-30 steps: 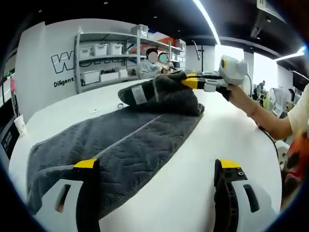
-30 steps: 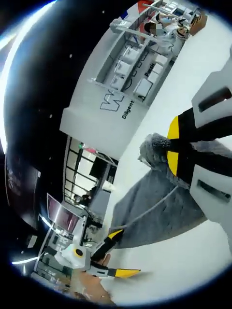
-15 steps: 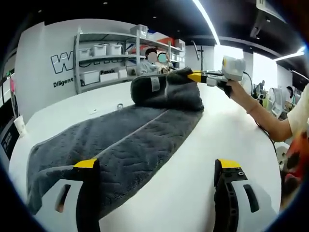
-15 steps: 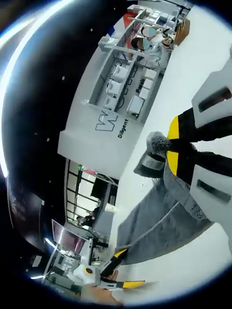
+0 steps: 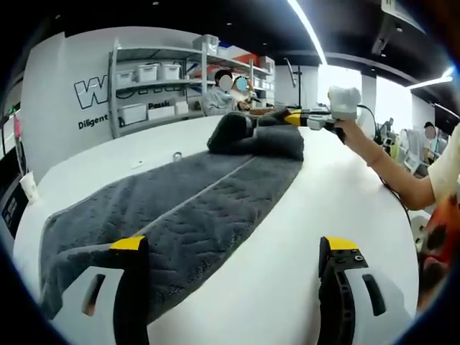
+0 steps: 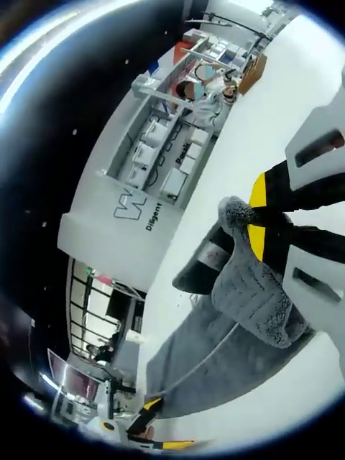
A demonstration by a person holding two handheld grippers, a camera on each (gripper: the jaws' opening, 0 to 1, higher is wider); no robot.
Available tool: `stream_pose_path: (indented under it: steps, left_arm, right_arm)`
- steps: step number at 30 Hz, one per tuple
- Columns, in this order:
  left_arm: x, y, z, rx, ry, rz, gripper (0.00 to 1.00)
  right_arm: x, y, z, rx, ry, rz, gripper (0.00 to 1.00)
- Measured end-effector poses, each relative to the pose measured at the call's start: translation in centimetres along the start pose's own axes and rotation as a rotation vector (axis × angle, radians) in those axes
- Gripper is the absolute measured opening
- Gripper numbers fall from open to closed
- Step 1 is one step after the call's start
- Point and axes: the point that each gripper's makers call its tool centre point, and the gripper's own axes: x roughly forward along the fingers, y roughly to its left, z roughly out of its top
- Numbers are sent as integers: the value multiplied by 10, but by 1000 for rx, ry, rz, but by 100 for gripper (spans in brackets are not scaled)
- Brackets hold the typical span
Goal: Open the folded towel by lifting each exposed corner and separating the folded layers until the towel lies flat within the target outline without major curled edges
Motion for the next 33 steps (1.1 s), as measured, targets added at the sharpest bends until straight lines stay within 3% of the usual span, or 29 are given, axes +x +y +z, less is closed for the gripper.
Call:
stream_pose_path:
  steps: [20,33]
  left_arm:
    - [0,-1,-2,-6,8,0,96]
    - [0,-1,-3,-7,12,-3,96]
  right_arm:
    - [-3,-24,-47,113,167,-38,0]
    - [-10,-45,-81,135,280,-57,0]
